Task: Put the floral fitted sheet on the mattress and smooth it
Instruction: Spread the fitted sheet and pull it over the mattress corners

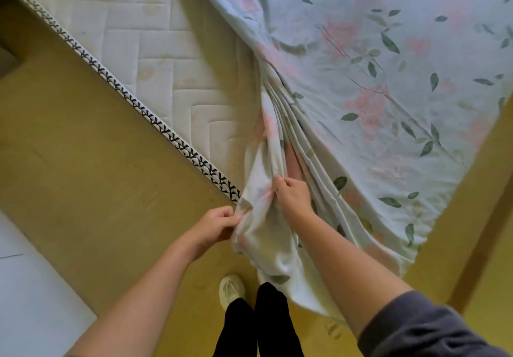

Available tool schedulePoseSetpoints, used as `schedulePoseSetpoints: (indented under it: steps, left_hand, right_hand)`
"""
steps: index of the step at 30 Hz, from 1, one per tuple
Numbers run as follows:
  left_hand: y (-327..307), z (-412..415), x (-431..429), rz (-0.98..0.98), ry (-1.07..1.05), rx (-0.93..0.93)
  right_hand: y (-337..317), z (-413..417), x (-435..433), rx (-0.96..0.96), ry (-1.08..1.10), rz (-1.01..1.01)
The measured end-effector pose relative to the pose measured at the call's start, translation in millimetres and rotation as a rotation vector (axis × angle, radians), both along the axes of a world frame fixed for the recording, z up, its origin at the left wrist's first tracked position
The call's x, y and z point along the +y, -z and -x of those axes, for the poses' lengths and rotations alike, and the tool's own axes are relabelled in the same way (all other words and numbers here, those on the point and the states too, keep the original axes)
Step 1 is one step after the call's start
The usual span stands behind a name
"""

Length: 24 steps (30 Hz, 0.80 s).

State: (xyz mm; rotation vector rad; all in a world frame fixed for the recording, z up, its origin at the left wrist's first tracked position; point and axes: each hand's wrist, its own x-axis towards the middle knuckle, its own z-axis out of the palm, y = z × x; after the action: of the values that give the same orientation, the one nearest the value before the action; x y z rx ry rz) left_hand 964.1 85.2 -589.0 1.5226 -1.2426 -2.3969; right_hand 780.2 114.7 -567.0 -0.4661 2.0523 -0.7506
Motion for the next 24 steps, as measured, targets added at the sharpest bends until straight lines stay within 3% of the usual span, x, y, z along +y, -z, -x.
schedulePoseSetpoints:
  steps: [3, 7, 13, 16, 19, 21, 24]
  left_hand:
    - [8, 2, -11, -0.073, 0.033, -0.207]
    - [22, 51, -49, 0.08, -0.082, -0.376]
    - [42, 125, -98, 0.16, -0.27, -0.461]
    - [53, 139, -110, 0.077, -0.273, -0.385]
    - [59, 127, -113, 0.226, -0.101, -0.406]
    - [66, 100, -114, 0.408, -0.134, -0.534]
    - [72, 27, -109, 0.444, -0.286, -0.679]
  right_hand:
    - [0, 3, -2, -0.044, -0.029, 0.028]
    - [1, 14, -4, -0.134, -0.085, 0.028]
    - [12, 45, 2, -0.372, -0.191, 0.103]
    - [21, 55, 0, -0.427, -0.278, 0.093]
    - [36, 56, -5, -0.404, -0.328, 0.023]
    - [45, 52, -4, -0.342, -0.315, -0.057]
    - [54, 42, -8, -0.249, -0.381, -0.172]
